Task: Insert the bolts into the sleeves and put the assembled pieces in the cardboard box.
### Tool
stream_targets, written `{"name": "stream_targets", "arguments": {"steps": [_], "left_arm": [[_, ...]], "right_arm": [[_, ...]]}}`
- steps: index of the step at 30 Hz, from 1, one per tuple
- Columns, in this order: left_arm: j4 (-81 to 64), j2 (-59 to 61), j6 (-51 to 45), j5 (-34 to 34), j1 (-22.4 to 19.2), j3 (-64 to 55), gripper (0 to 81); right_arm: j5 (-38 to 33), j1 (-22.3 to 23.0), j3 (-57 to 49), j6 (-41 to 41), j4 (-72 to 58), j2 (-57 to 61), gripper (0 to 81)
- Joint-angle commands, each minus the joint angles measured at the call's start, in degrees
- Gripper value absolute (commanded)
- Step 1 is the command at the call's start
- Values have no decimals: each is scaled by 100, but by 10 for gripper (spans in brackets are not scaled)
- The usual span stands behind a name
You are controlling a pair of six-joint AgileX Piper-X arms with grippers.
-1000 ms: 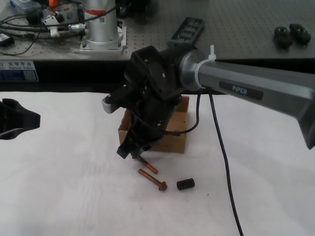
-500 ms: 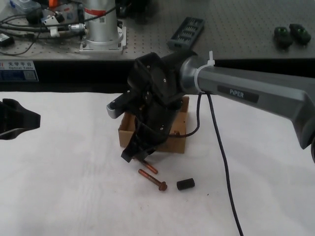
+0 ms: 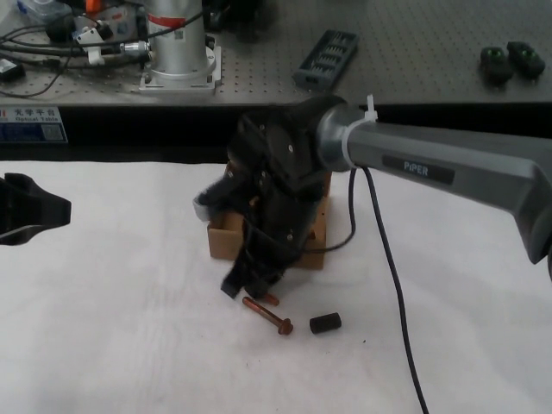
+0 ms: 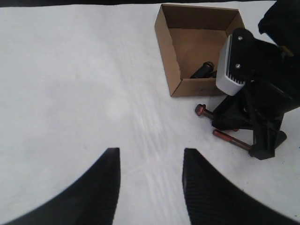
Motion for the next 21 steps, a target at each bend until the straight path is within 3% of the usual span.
{"name": "stream_targets", "arguments": {"steps": [1, 8, 12, 13, 21], "left_arm": [[16, -78, -1, -42, -28, -22, 318], [16, -78, -1, -42, -28, -22, 318], [15, -78, -51, -42, -28, -22, 318], [15, -78, -51, -42, -28, -22, 318], [15, -78, -51, -42, -28, -22, 318]], "right_arm": [[-14, -44, 112, -28, 135, 18, 160], [-14, -28, 112, -28, 71, 18, 151], [34, -41, 101, -28, -87, 18, 1], [35, -41, 101, -28, -102, 18, 42], [-49, -27, 32, -28, -115, -84, 42]]}}
